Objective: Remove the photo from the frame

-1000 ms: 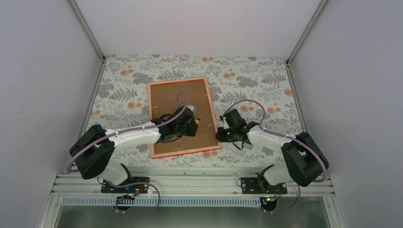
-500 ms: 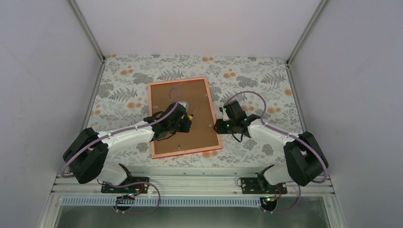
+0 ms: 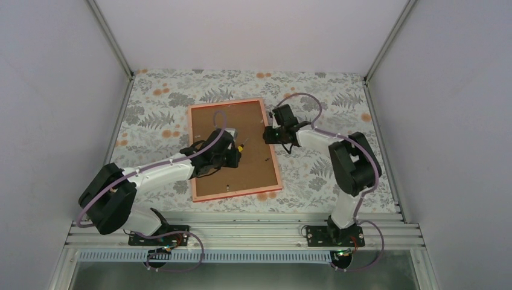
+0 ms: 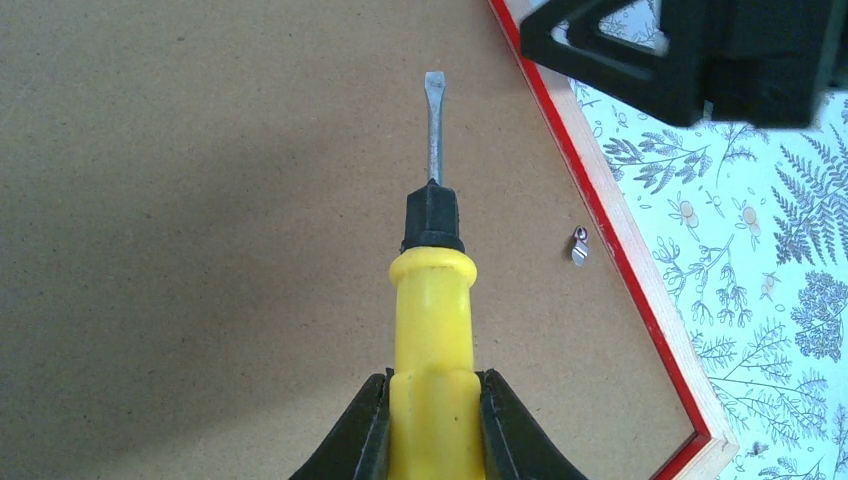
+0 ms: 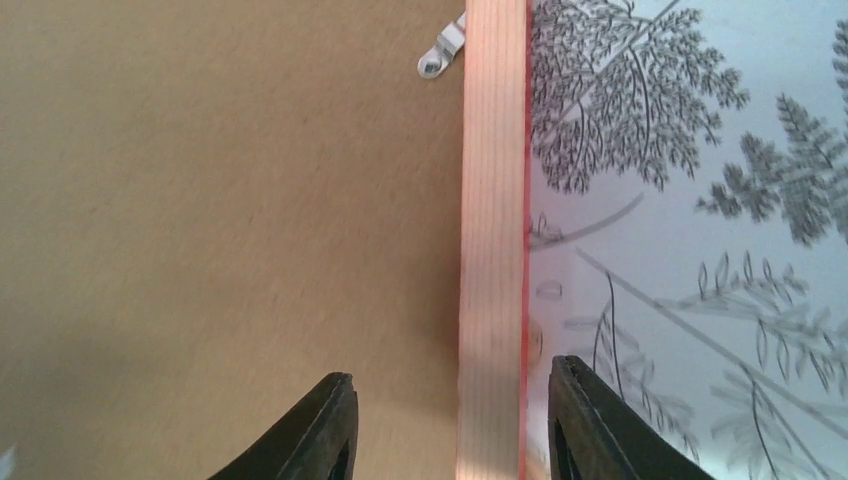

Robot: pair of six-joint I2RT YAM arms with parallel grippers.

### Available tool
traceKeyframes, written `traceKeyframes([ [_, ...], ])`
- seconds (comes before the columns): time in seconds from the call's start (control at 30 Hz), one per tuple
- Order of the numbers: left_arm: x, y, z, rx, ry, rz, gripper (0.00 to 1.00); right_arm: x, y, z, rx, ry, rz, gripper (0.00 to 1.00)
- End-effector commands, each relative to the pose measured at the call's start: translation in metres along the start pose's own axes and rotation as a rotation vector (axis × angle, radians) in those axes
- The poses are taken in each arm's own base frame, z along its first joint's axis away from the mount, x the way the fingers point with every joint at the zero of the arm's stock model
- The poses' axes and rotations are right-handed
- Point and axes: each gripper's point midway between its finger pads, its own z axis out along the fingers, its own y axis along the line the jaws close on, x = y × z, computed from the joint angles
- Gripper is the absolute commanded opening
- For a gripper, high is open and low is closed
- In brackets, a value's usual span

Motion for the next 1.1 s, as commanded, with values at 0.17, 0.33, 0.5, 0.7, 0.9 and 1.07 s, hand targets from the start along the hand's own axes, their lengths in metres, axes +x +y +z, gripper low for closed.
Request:
traceKeyframes([
  [0.17,-0.001,-0.002,-0.005,0.026,-0.003,0.015,0.02,-0.032,-0.012,0.034,0.069,-0.032,-0.019,0.34],
  [0.33,0.0,-0.004,-0.006,0.034,-0.001,0.016,0.02,-0.023,-0.022,0.043,0.105,-0.009,-0.016,0.28],
  [0.5,-0.002,-0.006,-0.005,0.042,0.003,0.017,0.02,-0.009,-0.026,0.042,0.103,0.018,-0.014,0.17],
  [0.7,-0.004,-0.016,0.003,0.082,0.012,0.013,0.02,0.015,-0.022,0.028,0.064,0.04,0.001,0.12],
  [0.9,-0.007,-0.025,0.014,0.112,0.024,0.011,0.02,0.037,-0.017,0.014,0.024,0.053,0.023,0.11],
  [1.07,-0.013,-0.034,0.024,0.138,0.03,0.019,0.02,0.053,-0.013,0.002,-0.01,0.064,0.027,0.1],
])
